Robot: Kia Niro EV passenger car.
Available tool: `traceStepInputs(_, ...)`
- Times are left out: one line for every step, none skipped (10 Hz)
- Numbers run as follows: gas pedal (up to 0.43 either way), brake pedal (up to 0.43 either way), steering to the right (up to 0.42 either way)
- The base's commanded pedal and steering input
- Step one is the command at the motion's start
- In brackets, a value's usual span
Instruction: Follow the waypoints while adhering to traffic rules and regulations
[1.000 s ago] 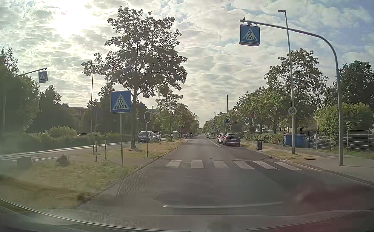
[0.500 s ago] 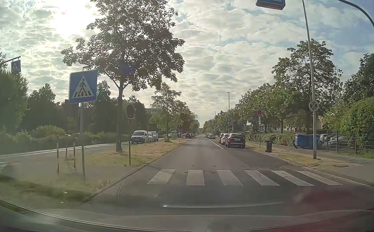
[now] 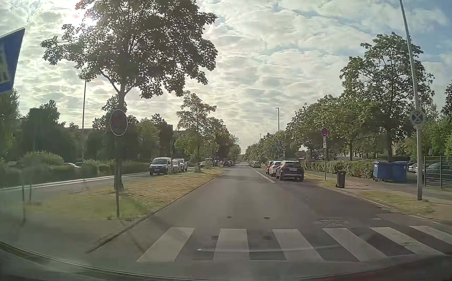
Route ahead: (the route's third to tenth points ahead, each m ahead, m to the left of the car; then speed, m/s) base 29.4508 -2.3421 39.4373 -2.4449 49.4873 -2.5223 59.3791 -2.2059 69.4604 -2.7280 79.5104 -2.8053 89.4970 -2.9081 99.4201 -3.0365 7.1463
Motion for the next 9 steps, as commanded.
traceStepInputs(0.039, 0.030, 0.001)
traceStepInputs(0.039, 0.030, 0.001)
traceStepInputs(0.039, 0.030, 0.001)
traceStepInputs(0.039, 0.030, 0.001)
traceStepInputs(0.039, 0.030, 0.001)
traceStepInputs(0.039, 0.030, 0.001)
traceStepInputs(0.039, 0.030, 0.001)
traceStepInputs(0.039, 0.030, 0.001)
traceStepInputs(0.039, 0.030, 0.001)
